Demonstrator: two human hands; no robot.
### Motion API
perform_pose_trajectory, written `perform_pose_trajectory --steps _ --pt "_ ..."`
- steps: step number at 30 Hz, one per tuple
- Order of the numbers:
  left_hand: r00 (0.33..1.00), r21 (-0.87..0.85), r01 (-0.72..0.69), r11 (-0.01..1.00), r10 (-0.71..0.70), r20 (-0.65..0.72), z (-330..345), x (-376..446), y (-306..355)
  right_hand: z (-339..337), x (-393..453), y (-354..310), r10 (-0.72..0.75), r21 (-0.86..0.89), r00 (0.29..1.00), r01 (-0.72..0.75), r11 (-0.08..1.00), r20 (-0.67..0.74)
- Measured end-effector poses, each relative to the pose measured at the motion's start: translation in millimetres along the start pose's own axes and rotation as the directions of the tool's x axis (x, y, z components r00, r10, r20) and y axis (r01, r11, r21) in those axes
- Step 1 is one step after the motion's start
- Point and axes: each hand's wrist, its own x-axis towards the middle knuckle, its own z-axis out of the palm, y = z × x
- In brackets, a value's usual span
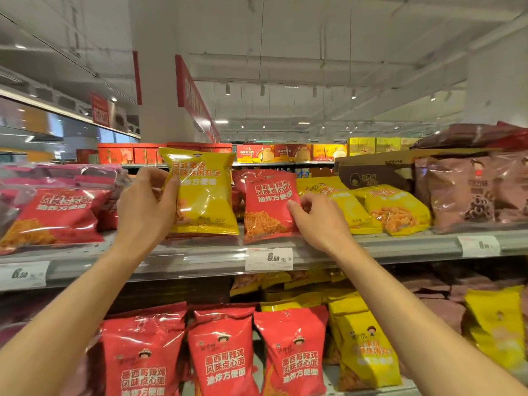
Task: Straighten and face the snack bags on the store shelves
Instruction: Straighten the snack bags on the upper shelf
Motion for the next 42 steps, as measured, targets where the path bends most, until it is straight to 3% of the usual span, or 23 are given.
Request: perform_pose_trajectory --steps 6,10,17,24,27,33,35,39,42 --pt "1.0 0.003 0.006 1.0 -0.006 -0.029 6.0 2.1 7.6 -25.2 9.9 12.8 0.093 0.236 0.974 -0.043 0.971 -0.205" --pt "1.0 0.018 -0.027 0.999 0.027 -0.005 34.5 2.2 24.3 -43.3 12.4 37.3 0.143 0.232 0.953 -0.08 0.969 -0.268" --pt "0.975 0.107 -0.13 0.986 0.107 0.196 90.6 -1.2 54.6 -59.4 5.5 65.5 0.201 0.223 0.921 -0.13 0.966 -0.333" --pt "0.881 0.175 -0.182 0.968 0.081 0.467 106.2 -5.3 51.2 -60.1 -0.5 70.4 0.176 0.198 0.93 -0.115 0.973 -0.324" --pt "0.858 0.217 -0.203 0.955 0.067 0.51 106.6 -8.5 52.3 -57.9 -3.1 66.6 0.17 0.193 0.931 -0.111 0.975 -0.324" --pt "0.945 -0.023 -0.17 0.985 0.169 0.281 77.3 -15.3 51.3 -49.1 -10.6 51.6 0.156 0.235 0.929 -0.078 0.969 -0.336" --pt "0.935 -0.192 -0.031 0.981 0.096 0.342 65.9 -17.1 53.5 -42.3 -11.7 37.9 0.156 0.261 0.927 -0.066 0.963 -0.341" --pt "0.861 -0.447 0.237 0.863 0.027 0.508 45.9 -20.7 59.7 -19.2 -13.4 -2.9 0.129 0.364 0.948 -0.015 0.931 -0.292" --pt "0.864 -0.486 0.258 0.835 0.025 0.502 28.5 -20.2 51.1 -0.3 -15.6 -33.3 0.115 0.453 0.975 -0.016 0.891 -0.193"
